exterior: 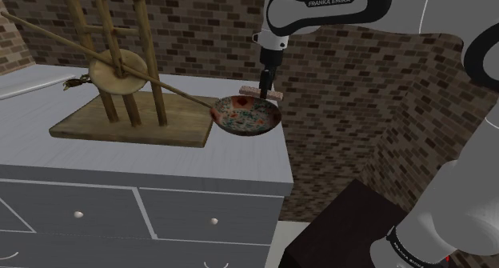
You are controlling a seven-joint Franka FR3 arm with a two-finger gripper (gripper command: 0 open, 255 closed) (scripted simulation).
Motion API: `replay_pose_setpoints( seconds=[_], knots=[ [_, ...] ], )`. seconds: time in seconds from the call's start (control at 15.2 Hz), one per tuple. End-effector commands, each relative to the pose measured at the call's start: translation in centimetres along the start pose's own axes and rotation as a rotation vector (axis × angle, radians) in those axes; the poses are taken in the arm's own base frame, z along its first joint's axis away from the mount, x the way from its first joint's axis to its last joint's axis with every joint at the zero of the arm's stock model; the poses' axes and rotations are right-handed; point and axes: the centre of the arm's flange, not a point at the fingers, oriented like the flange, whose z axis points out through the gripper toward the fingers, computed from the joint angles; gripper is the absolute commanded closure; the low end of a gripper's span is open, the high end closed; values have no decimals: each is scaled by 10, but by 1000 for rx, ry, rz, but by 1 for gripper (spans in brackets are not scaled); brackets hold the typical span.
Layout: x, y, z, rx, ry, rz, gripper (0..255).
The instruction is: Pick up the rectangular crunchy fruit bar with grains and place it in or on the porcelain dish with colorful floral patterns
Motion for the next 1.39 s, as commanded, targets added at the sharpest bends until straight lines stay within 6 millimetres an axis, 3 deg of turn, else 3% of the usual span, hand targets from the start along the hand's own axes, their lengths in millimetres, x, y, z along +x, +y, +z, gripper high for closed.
replay_pose_setpoints(
  seconds=[0.0, 0.59, 1.32],
  knots=[
    [0, 0, 0, 0, 0, 0, 255],
    [0, 0, 0, 0, 0, 0, 255],
    [1, -2, -58, 0, 0, 0, 255]
  ],
)
